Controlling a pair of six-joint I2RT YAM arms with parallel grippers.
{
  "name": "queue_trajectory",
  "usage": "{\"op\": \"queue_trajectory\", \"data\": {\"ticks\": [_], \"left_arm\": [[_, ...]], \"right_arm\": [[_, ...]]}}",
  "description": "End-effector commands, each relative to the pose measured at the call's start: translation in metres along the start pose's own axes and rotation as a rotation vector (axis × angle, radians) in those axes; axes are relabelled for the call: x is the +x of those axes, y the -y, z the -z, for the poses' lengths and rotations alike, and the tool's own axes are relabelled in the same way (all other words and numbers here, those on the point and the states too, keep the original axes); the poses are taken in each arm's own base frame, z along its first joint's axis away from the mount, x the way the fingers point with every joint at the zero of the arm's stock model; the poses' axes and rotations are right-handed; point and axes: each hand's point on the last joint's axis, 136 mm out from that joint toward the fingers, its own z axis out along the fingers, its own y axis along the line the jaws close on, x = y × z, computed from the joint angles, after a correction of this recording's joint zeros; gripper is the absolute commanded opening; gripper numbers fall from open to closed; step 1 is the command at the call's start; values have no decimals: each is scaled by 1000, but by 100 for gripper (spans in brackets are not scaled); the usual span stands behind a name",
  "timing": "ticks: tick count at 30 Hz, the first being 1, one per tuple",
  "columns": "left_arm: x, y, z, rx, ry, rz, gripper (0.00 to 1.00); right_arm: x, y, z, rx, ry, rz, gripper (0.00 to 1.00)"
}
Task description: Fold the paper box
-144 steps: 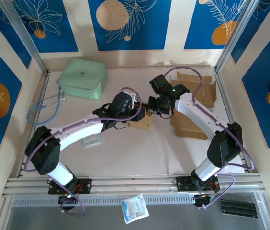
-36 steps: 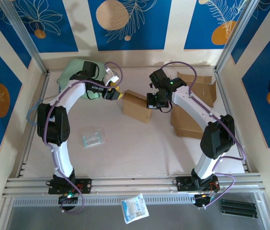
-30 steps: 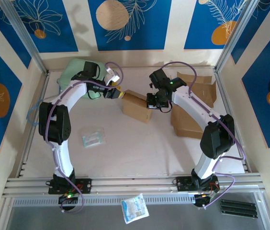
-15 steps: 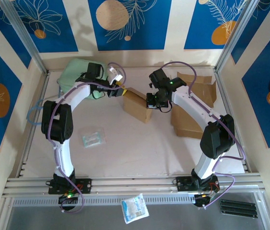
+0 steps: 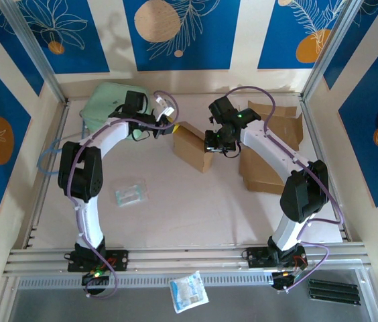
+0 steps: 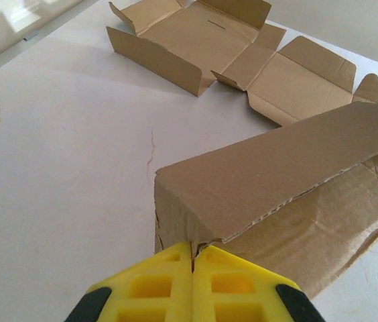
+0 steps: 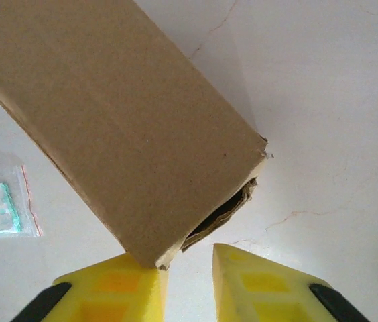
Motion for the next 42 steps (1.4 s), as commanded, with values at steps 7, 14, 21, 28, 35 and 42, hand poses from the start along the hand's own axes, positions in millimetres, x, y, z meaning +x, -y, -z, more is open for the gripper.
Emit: {"op": "queue_trajectory", "data": {"ticks": [7, 14, 21, 28, 35, 42], "left_arm": [[0, 17, 6, -49, -34, 20, 0], [2, 12, 4, -78, -54, 96, 0], [0, 18, 7, -110, -80, 149, 0], [-13, 30, 12, -147, -107, 155, 0], [-22, 29, 13, -187, -114, 197, 0], [-27, 29, 18, -207, -127, 251, 0]], "right_arm": [[-8, -7, 8, -93, 29, -102, 59], [-17, 2, -6, -51, 57, -124, 63], [-13, 11, -25, 0, 33, -100, 65], [-7, 18, -34, 50, 12, -71, 64], [-2, 18, -41, 76, -10, -43, 63], [0, 19, -42, 90, -16, -31, 63]]}}
